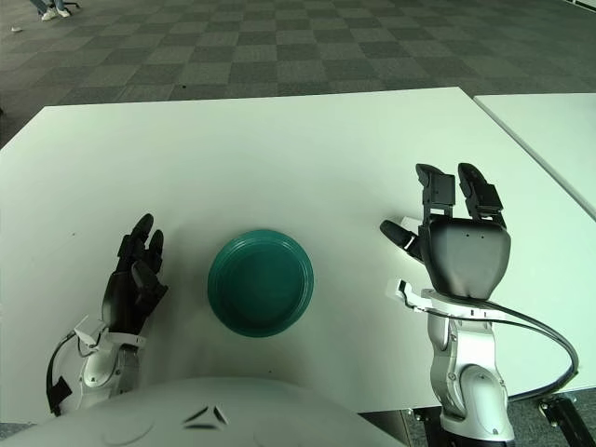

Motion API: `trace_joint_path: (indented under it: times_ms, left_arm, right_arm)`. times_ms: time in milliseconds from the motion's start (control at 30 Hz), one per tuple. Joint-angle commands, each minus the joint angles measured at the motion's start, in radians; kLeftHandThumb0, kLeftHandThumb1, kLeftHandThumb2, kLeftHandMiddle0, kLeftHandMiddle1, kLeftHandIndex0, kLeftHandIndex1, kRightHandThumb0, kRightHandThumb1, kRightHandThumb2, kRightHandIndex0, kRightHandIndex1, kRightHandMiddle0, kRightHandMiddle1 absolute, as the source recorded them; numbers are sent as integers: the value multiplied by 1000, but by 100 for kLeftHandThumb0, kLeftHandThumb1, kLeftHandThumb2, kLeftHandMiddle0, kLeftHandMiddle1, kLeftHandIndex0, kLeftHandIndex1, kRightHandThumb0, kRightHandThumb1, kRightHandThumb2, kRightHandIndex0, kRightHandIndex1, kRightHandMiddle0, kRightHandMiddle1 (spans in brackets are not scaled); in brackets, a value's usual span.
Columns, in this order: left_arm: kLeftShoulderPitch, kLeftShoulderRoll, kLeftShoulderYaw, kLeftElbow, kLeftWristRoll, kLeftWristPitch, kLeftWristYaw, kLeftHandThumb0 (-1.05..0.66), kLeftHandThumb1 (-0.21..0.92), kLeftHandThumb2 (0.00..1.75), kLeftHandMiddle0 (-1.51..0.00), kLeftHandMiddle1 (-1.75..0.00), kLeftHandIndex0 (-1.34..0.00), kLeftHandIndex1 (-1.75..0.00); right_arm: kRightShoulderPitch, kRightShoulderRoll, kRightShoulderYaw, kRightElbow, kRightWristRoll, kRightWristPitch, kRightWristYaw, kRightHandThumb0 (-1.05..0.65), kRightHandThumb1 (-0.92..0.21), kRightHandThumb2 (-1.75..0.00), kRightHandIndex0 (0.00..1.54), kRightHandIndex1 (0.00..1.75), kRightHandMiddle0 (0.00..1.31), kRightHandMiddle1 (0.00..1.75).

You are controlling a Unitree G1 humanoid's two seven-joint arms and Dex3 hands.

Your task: Put the charger into the plate.

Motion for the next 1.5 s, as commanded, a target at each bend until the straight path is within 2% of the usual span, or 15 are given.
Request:
trace_joint_path:
  times_ms: [0,100,233,533,800,1033,1233,1467]
  left_arm:
    - [18,12,9,54,-16,53,-20,-94,92,102,-16,0,0,-43]
    - [15,12,13,49,-28,65,-28,-94,92,102,-16,0,0,-42]
    - [13,9,16,43,-39,79,-33,-94,92,103,-17,0,0,-44]
    - [14,10,16,37,-40,80,-41,-91,92,101,-17,0,0,-48]
    - [7,8,23,48,-37,58,-42,-89,92,101,-18,0,0,-52]
    - [2,11,29,54,-41,53,-47,-88,92,103,-18,-1,0,-53]
    - [-1,15,35,56,-46,55,-51,-88,92,103,-18,-1,0,-54]
    - [-5,18,43,61,-51,56,-58,-88,92,103,-18,0,0,-54]
  right_arm:
    - [-29,-76,-55,73,40,12,35,-102,-92,-66,35,3,0,71]
    - [-60,-151,-92,151,89,10,84,-104,-92,-65,29,1,0,60]
    - [-59,-201,-109,161,121,24,157,-105,-92,-52,18,1,0,41]
    - [-88,-318,-131,223,238,39,344,-105,-92,-32,15,1,0,31]
    - [-96,-379,-125,251,351,17,456,-105,-92,-19,13,0,0,23]
    - [-108,-424,-107,250,400,16,563,-105,-92,-22,14,1,0,29]
    - [-130,-493,-106,300,458,-46,628,-105,-92,-29,17,2,0,41]
    - [-142,-540,-93,346,491,-108,651,-105,-92,-32,19,2,0,41]
